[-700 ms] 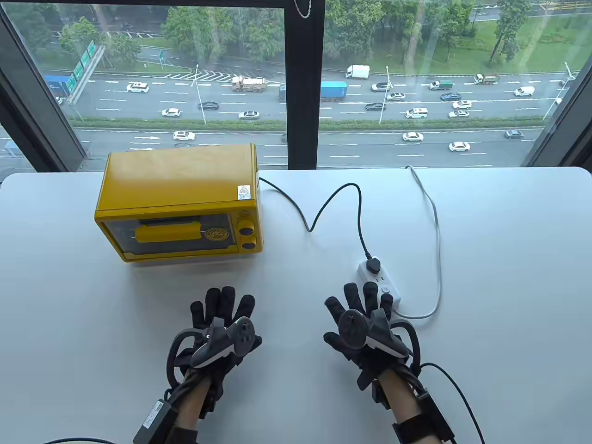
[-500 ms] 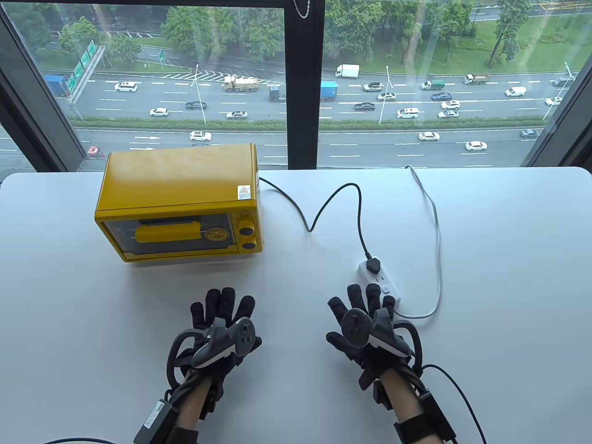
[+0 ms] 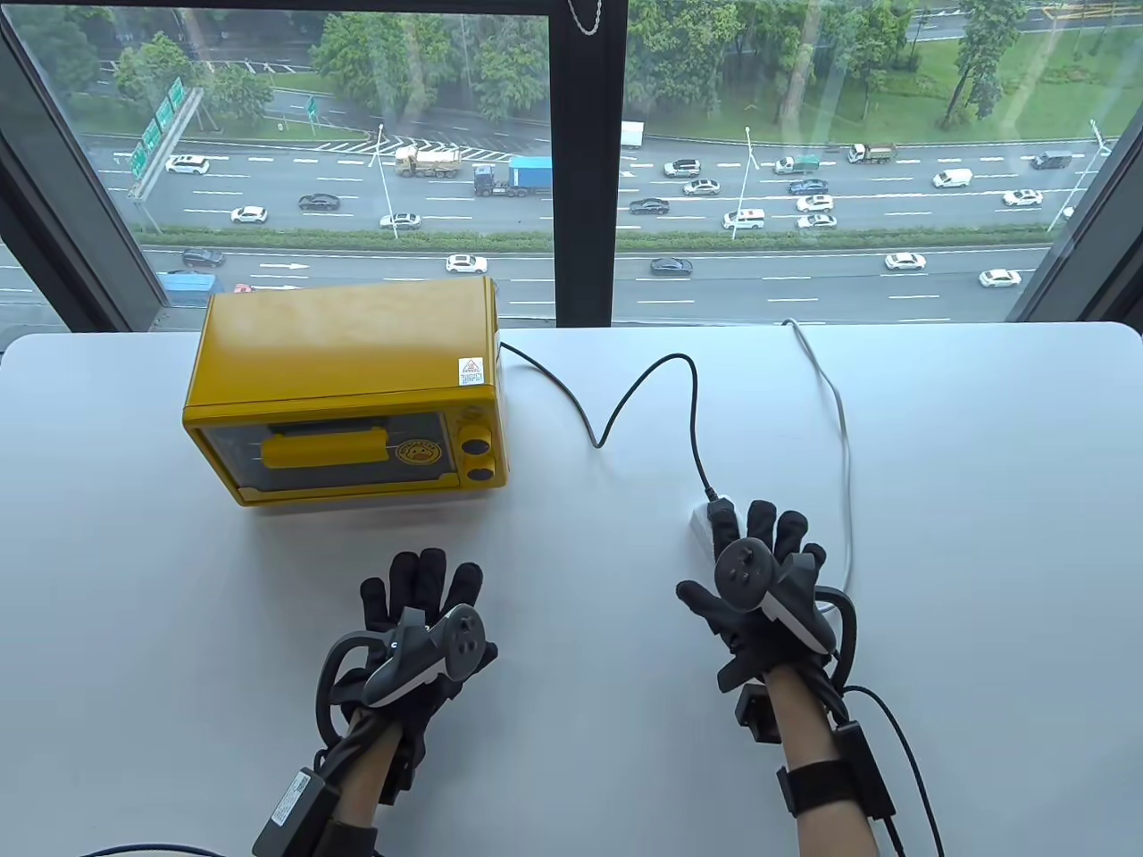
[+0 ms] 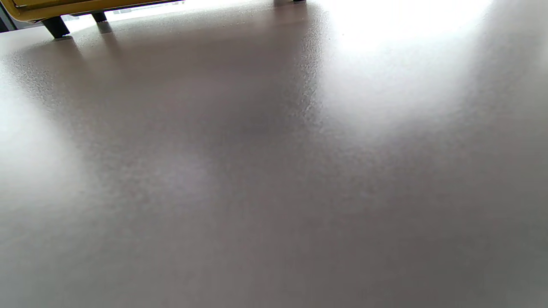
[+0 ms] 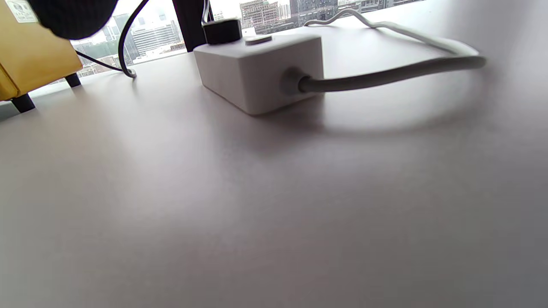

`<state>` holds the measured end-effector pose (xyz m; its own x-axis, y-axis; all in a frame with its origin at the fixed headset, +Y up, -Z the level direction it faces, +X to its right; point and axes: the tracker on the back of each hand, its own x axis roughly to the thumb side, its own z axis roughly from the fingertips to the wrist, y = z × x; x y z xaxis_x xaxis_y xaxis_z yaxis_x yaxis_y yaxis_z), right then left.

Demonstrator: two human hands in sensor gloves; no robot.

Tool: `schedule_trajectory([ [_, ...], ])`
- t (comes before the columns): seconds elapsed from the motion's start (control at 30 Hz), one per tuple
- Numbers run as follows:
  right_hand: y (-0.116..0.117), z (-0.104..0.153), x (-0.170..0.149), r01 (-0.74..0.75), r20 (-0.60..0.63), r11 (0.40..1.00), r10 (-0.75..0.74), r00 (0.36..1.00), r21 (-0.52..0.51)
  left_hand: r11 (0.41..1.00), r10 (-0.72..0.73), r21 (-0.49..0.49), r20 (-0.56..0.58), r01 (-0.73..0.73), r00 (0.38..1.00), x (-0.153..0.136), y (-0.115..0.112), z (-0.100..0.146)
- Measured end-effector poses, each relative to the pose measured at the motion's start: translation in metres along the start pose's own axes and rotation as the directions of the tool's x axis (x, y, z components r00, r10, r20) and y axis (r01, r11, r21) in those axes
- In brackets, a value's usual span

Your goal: Unplug the oven

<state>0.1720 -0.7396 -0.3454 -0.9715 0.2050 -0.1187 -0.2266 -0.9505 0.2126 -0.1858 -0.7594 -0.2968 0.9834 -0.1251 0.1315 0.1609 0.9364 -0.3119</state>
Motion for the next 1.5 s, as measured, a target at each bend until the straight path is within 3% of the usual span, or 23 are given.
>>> schedule_trajectory([
  [0.27,0.003,-0.029,-0.013,-0.027,-0.142,0.991,0.045,0.989,0.13,1.0,-0.002,-0.014,-0.02,0.002,1.0,-0.003,0.0,0.0],
  [0.43,0.011,-0.04,-0.018,-0.028,-0.163,0.989,0.051,0.985,0.142,1.0,0.017,-0.017,-0.028,-0.017,0.999,-0.007,0.0,-0.001],
  [0.47,0.011,-0.041,-0.017,-0.014,-0.157,0.994,0.03,0.987,0.104,1.0,0.019,-0.017,-0.03,-0.02,0.999,-0.008,0.0,-0.001],
  [0.5,0.01,-0.041,-0.017,-0.025,-0.145,0.999,0.029,0.989,0.027,1.0,0.021,-0.017,-0.03,-0.022,0.999,-0.008,0.0,-0.002],
  [0.53,0.009,-0.042,-0.016,-0.035,-0.127,0.999,0.036,0.991,0.014,1.0,0.023,-0.017,-0.029,-0.024,0.999,-0.008,0.0,-0.002],
  [0.7,-0.001,-0.033,-0.014,0.03,-0.048,0.998,-0.028,0.998,0.048,0.999,0.026,-0.02,-0.029,-0.026,0.999,-0.008,0.001,-0.001],
  [1.0,-0.016,0.014,0.013,0.034,0.258,0.999,-0.041,0.965,0.033,1.0,0.02,-0.022,-0.012,-0.021,1.0,-0.007,0.001,-0.001],
  [1.2,0.005,0.031,0.037,-0.06,0.37,0.996,0.032,0.928,0.065,1.0,0.015,-0.027,0.012,-0.015,1.0,-0.004,0.0,0.001],
  [1.37,0.032,0.029,0.043,-0.138,0.403,0.985,0.086,0.911,0.103,0.999,0.027,-0.044,0.023,-0.026,0.999,-0.004,-0.001,0.0],
  [1.5,0.039,0.026,0.043,-0.143,0.406,0.982,0.082,0.91,0.123,0.999,0.045,-0.033,0.056,-0.043,0.997,-0.001,0.0,0.001],
])
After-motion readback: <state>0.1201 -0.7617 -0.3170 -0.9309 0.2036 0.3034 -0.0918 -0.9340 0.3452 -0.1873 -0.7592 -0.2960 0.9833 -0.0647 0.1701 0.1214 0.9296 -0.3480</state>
